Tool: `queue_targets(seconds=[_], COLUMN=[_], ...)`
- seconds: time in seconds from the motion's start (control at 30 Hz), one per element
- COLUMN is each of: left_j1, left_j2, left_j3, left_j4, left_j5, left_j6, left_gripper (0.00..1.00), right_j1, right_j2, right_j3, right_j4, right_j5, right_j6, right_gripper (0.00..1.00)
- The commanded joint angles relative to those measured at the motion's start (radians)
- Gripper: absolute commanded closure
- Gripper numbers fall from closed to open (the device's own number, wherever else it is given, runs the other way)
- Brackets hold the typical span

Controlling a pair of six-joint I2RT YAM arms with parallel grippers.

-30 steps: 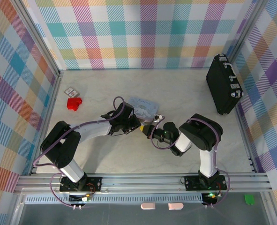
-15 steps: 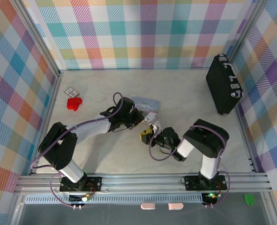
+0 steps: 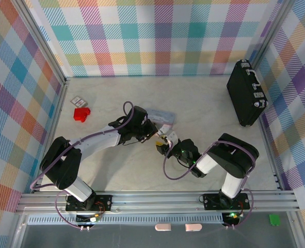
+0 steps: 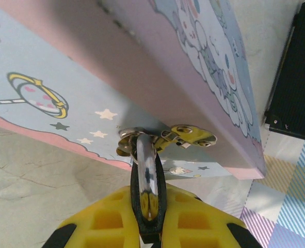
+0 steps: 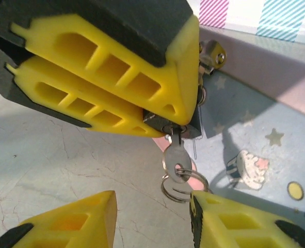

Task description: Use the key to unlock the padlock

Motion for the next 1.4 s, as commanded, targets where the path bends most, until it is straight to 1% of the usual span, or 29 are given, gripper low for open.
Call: queue_targets(seconds=[0.0,0.13,0.17,0.3,0.4,0.5,0.57,0.8,1.23,1.37], left_j1=[0.007,0.007,0.007,0.002,-0.002,-0.006,-0.008,-0.008,-0.01,-0.012], left_j2=[-0.025,-0.023,-0.023,-0.026,-0.028,-0.03,-0.034,-0.045,-0.057,-0.057], left_j3=[0.028,0.026,0.025,0.027,0.028,0.027,0.026,0.03,0.037,0.039], left_j4=[-0.01,-0.016,-0.015,-0.012,-0.012,-0.009,-0.007,-0.015,-0.024,-0.024], left_j5=[0.009,0.012,0.015,0.021,0.022,0.023,0.025,0.019,0.017,0.017], left_j6=[0.0,0.001,0.003,0.001,0.001,-0.003,-0.005,-0.003,-0.003,-0.003], left_gripper=[1.0,1.0,1.0,1.0,1.0,1.0,1.0,1.0,1.0,1.0], right_j1=[0.008,0.017,0.017,0.019,0.019,0.018,0.019,0.022,0.022,0.023], right_j2=[-0.032,-0.043,-0.043,-0.022,-0.001,0.021,0.043,0.078,0.11,0.117], right_j3=[0.017,0.015,0.019,0.043,0.064,0.085,0.092,0.068,0.08,0.082], right_j4=[0.028,0.039,0.034,0.022,0.021,0.011,0.014,0.057,0.058,0.052], right_j5=[-0.004,0.047,0.056,0.06,0.072,0.081,0.089,0.129,0.22,0.229], right_j6=[-0.055,-0.079,-0.111,-0.133,-0.132,-0.125,-0.125,-0.135,-0.153,-0.161], right_gripper=[0.61,0.61,0.6,0.61,0.64,0.71,0.74,0.75,0.81,0.83])
